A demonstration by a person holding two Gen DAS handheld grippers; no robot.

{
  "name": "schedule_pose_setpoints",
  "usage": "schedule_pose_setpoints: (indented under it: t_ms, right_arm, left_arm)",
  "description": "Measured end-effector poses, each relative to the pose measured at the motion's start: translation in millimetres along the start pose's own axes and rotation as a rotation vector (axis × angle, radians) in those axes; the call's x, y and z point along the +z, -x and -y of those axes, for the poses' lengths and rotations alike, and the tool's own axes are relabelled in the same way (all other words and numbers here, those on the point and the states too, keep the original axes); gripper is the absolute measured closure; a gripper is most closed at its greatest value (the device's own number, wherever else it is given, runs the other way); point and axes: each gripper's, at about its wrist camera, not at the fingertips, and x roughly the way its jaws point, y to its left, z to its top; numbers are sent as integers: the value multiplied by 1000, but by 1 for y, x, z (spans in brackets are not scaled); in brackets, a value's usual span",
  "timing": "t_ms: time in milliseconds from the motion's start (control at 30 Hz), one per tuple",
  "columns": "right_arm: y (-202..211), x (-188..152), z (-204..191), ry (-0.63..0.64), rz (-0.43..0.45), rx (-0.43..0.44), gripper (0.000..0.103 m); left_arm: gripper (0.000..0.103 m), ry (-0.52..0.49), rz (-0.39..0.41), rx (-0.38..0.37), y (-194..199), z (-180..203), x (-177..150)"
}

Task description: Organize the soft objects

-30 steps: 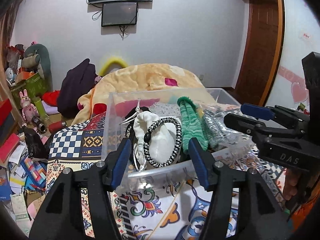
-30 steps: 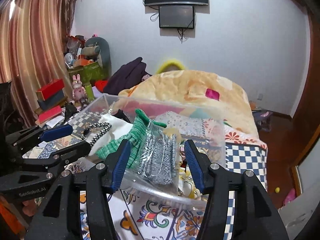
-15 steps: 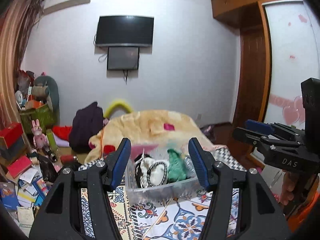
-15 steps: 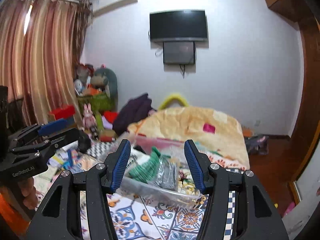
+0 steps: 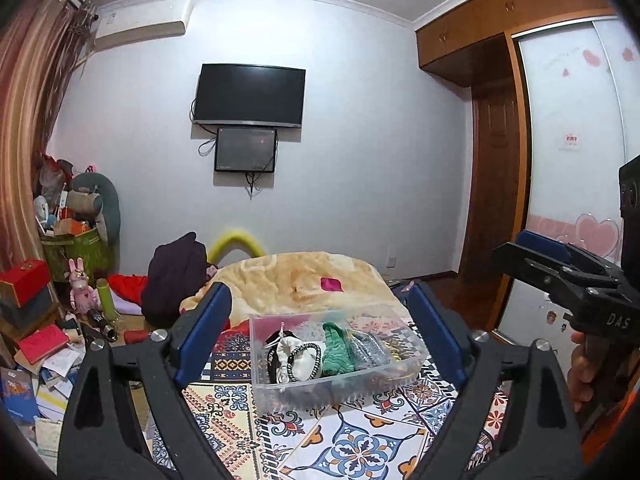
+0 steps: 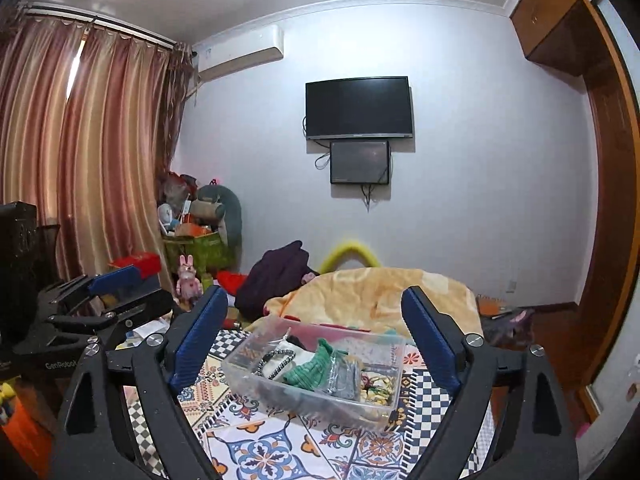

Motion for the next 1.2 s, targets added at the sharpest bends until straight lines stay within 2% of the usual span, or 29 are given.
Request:
schedule_pose_setpoints:
  t_ms: [133, 200, 233, 1200]
  right_arm:
    - [-1, -3, 3, -9, 0, 8, 12]
    - [3, -5, 3, -13, 6, 9, 1]
    - [4, -6, 4, -14, 9, 8, 0]
    - [16, -15, 7, -26, 15, 8, 0]
  left_arm:
    - [6, -18, 15, 14, 4, 5, -2]
    - [3, -25, 21, 20, 4, 7, -3]
    - [2, -27, 22, 22, 5, 8, -3]
    - [1, -34, 6, -2, 5, 11, -5]
